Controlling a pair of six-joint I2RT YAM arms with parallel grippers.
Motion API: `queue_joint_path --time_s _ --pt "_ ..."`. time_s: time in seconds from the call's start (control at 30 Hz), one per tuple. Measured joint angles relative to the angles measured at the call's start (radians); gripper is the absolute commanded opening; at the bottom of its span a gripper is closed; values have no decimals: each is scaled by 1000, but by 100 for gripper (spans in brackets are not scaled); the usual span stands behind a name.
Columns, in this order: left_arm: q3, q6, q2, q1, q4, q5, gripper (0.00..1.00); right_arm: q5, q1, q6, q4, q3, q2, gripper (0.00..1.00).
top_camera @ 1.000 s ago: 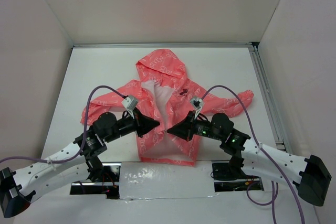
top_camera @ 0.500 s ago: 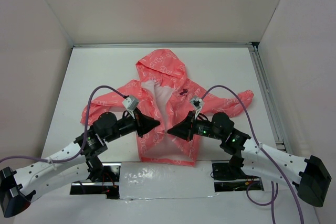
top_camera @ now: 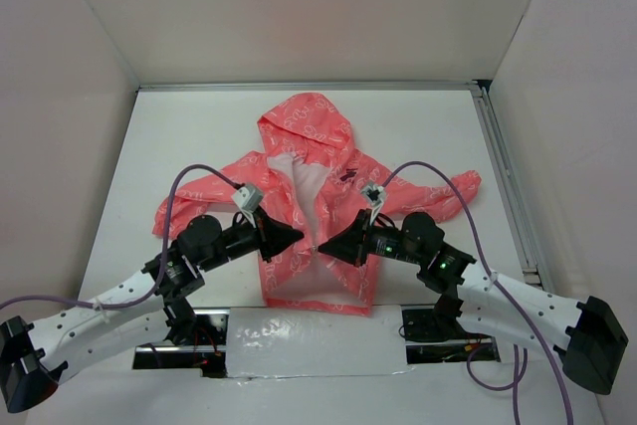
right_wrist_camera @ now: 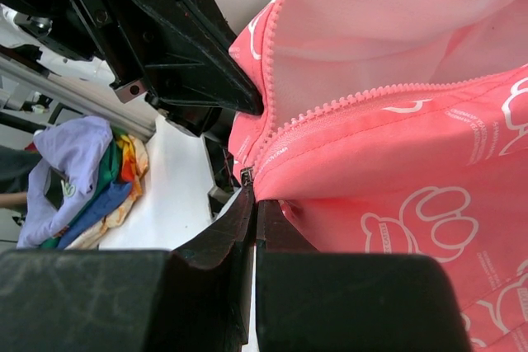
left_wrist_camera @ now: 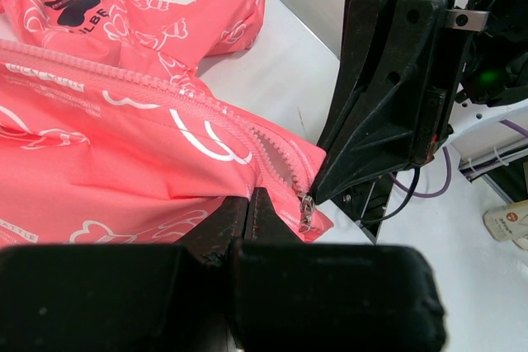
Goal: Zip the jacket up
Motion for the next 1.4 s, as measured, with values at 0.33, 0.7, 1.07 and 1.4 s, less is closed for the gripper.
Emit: queue_joint_path --time_s 0.33,0.7,1.07,1.4 --pt "-27 23 -3 1 48 38 0 -40 -13 12 2 2 33 0" --pt "-56 49 -6 4 95 47 0 -47 -18 31 -5 15 39 0" --pt "-127 73 -31 6 190 119 0 -69 -32 38 5 15 21 0" --pt "-133 76 2 7 209 187 17 -105 -34 34 7 15 60 0"
